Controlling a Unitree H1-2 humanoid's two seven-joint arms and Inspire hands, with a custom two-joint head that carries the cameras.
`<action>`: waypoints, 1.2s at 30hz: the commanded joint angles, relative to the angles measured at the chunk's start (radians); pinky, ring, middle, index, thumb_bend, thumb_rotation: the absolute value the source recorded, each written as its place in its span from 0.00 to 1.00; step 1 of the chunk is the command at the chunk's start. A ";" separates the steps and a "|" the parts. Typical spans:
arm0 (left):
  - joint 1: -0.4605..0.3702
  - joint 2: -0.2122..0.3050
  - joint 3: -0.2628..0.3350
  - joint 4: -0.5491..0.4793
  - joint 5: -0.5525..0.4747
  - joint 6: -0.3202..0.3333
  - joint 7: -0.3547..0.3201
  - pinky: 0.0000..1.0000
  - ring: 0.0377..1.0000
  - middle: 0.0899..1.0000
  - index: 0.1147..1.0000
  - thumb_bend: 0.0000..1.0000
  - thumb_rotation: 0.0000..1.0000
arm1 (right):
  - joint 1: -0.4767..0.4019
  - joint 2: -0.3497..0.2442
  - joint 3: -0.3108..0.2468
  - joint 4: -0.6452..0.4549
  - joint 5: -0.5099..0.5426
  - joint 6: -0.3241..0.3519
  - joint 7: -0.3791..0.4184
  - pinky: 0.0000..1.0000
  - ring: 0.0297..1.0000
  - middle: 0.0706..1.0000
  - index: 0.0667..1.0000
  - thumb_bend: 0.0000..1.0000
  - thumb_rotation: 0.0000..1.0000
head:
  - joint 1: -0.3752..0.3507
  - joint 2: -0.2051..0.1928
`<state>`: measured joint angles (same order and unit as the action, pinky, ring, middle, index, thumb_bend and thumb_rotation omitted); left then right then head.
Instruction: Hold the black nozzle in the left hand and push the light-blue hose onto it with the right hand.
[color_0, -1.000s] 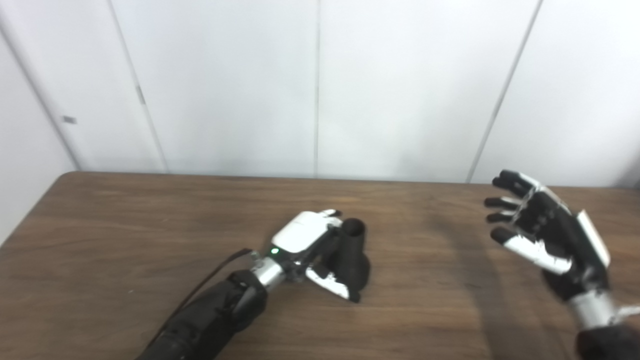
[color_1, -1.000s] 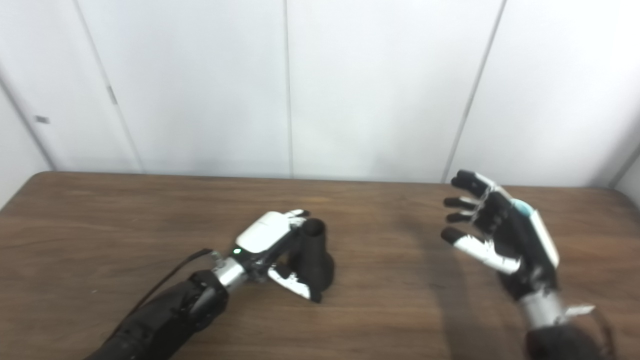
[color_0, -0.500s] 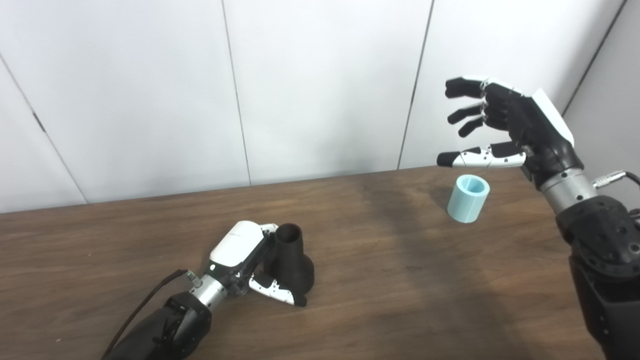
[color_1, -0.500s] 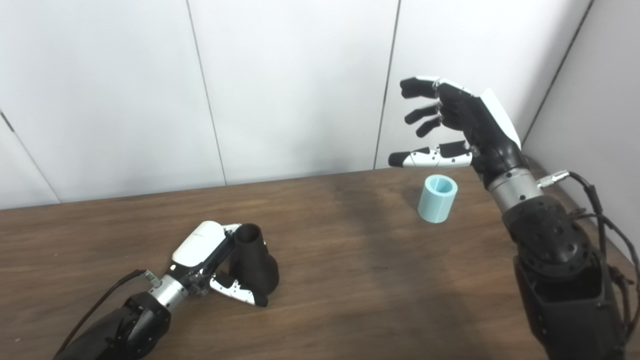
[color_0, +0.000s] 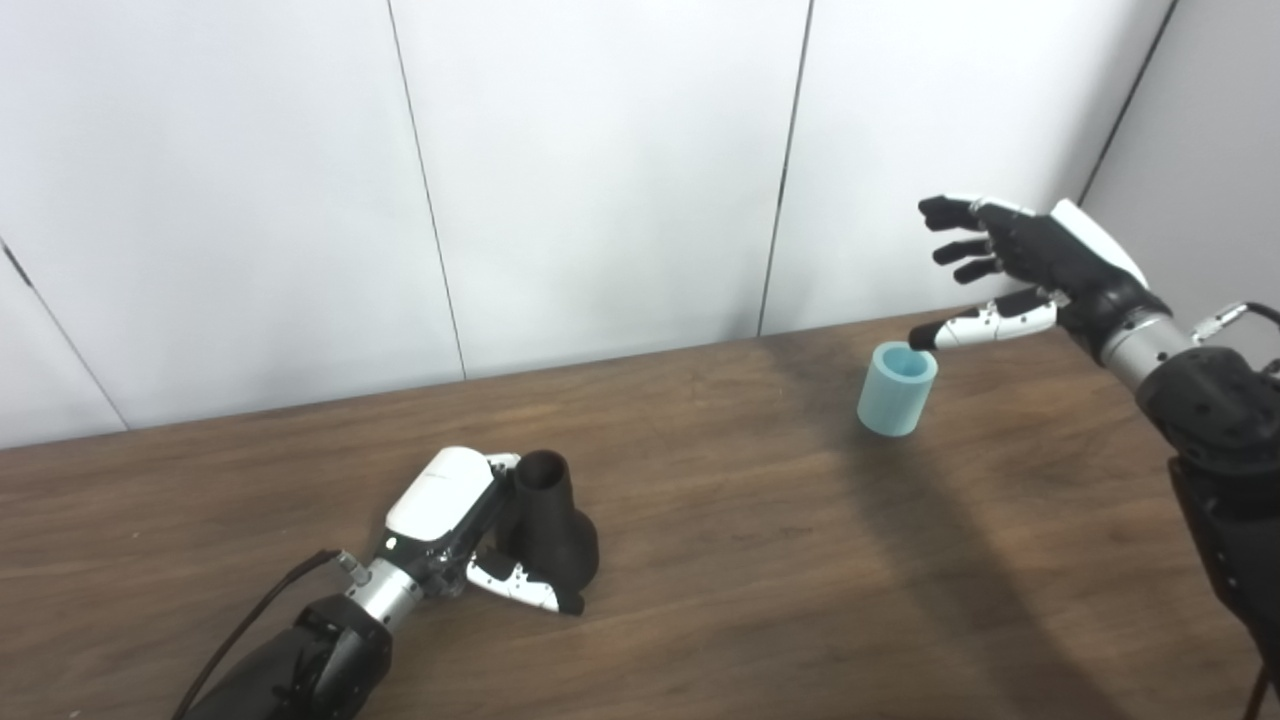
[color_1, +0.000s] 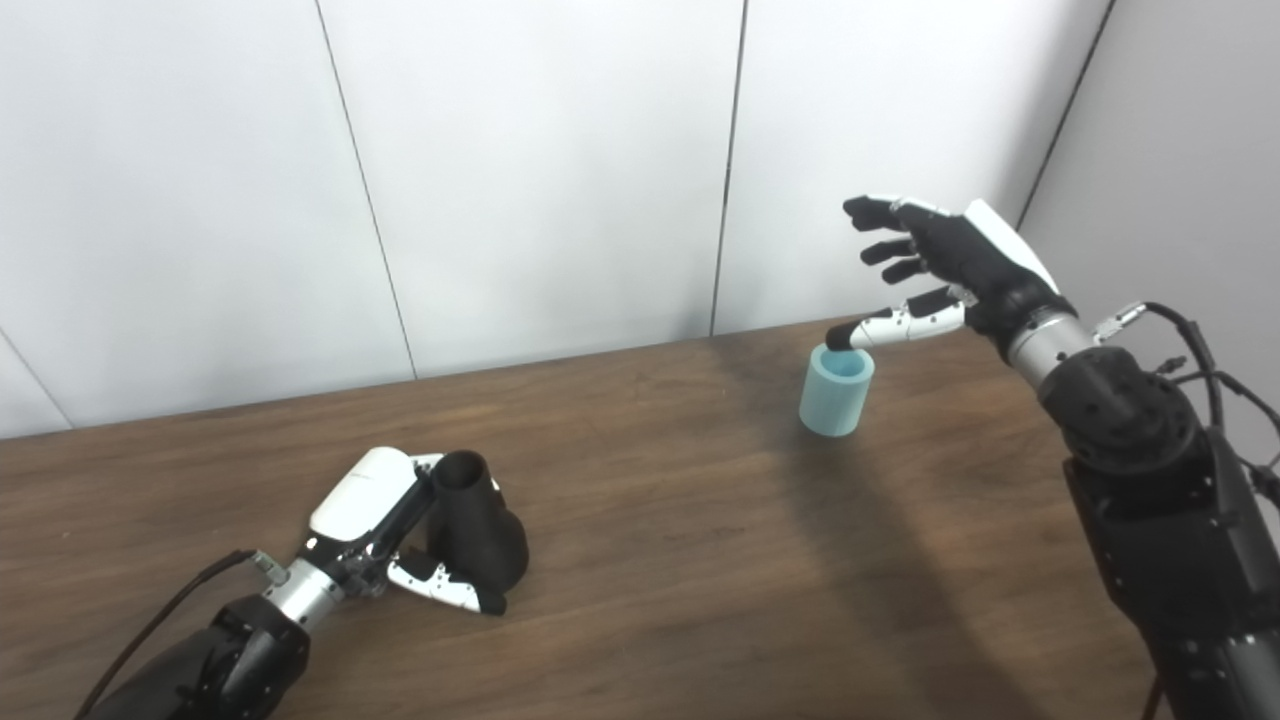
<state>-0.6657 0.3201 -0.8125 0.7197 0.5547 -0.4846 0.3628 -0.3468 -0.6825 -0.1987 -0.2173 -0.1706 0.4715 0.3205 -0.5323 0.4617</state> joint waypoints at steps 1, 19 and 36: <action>0.155 0.036 -0.082 0.117 0.033 0.015 -0.089 0.54 0.60 0.43 0.42 0.53 0.00 | -0.047 -0.038 0.000 0.017 -0.044 -0.003 -0.002 0.77 0.84 0.88 0.86 0.85 0.15 | 0.000 0.001; 0.157 0.074 -0.114 0.074 0.011 0.015 -0.089 0.52 0.58 0.42 0.42 0.53 0.00 | -0.112 -0.007 0.068 0.298 -0.109 -0.002 -0.005 0.83 0.92 0.95 0.95 0.81 0.17 | 0.002 0.013; 0.154 0.076 -0.129 0.066 -0.017 0.015 -0.124 0.54 0.58 0.41 0.43 0.53 0.00 | -0.108 0.060 0.115 0.465 -0.108 -0.091 -0.113 0.80 0.88 0.89 0.91 0.82 0.16 | 0.016 0.021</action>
<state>-0.6749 0.3435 -0.8588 0.7088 0.5090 -0.4847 0.3822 -0.4051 -0.6016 -0.0783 0.2449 -0.2754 0.4297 0.2461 -0.5154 0.4817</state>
